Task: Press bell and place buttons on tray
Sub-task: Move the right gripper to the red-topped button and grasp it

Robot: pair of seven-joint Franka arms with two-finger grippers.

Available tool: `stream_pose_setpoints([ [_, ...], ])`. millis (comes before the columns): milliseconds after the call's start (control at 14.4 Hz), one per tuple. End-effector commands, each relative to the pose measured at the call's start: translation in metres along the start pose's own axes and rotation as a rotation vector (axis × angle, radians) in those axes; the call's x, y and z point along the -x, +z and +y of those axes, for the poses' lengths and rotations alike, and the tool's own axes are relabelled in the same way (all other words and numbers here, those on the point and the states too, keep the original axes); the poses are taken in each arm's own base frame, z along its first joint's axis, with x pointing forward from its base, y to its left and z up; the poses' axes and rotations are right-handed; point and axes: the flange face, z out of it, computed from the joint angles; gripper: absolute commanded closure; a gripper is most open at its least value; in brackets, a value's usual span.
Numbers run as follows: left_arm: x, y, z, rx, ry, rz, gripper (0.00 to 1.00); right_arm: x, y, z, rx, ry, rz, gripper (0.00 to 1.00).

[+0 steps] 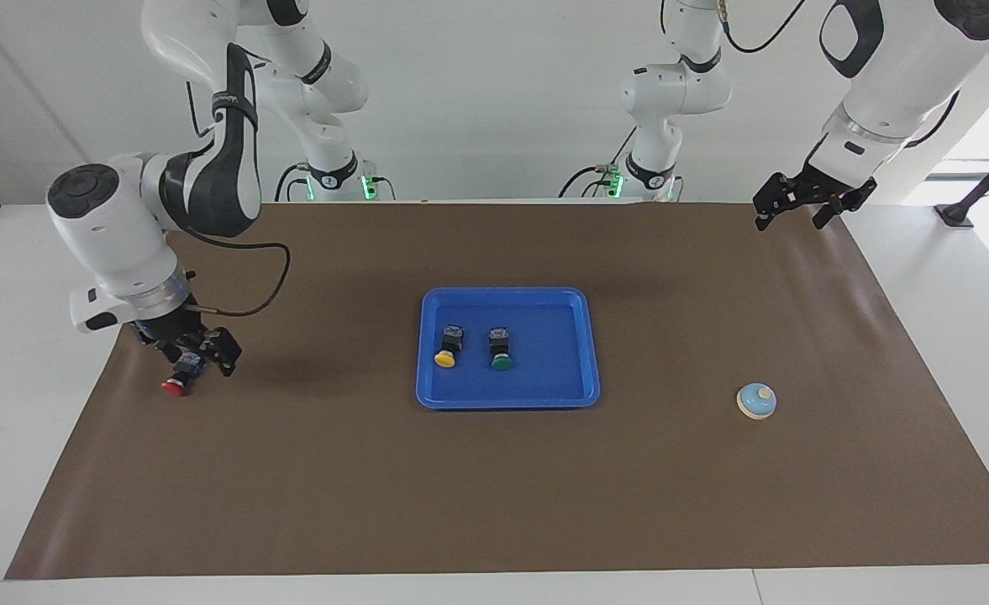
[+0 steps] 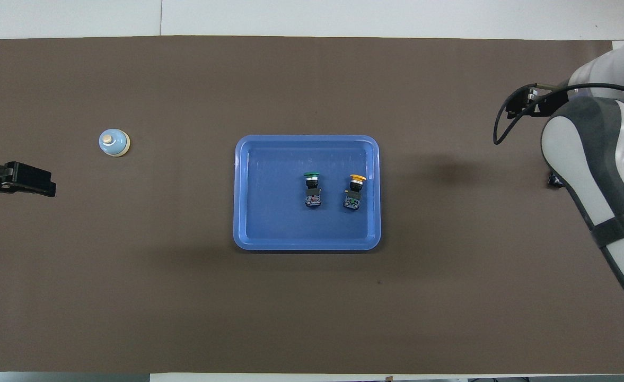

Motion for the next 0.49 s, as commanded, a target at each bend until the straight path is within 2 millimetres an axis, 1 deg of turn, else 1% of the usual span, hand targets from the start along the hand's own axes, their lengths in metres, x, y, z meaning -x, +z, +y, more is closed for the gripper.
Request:
stream_pose_setpoints([
  [0,0.004,-0.005,-0.001,0.008,-0.011,0.0,0.0,0.023,0.02,0.031,-0.002,-0.022,0.021,0.0],
  [139,0.004,-0.005,-0.001,0.008,-0.011,0.0,0.0,0.021,0.035,0.056,0.005,0.015,0.013,0.0],
  [208,0.004,-0.005,-0.001,0.008,-0.011,0.0,0.0,0.023,0.046,0.059,0.006,0.021,0.008,0.0],
  [278,0.004,-0.005,-0.001,0.008,-0.011,0.0,0.0,0.023,0.052,0.059,0.005,0.024,0.015,0.0],
  [417,0.004,-0.005,-0.001,0.008,-0.011,0.0,0.0,0.028,0.075,0.071,0.007,0.041,0.023,0.0],
])
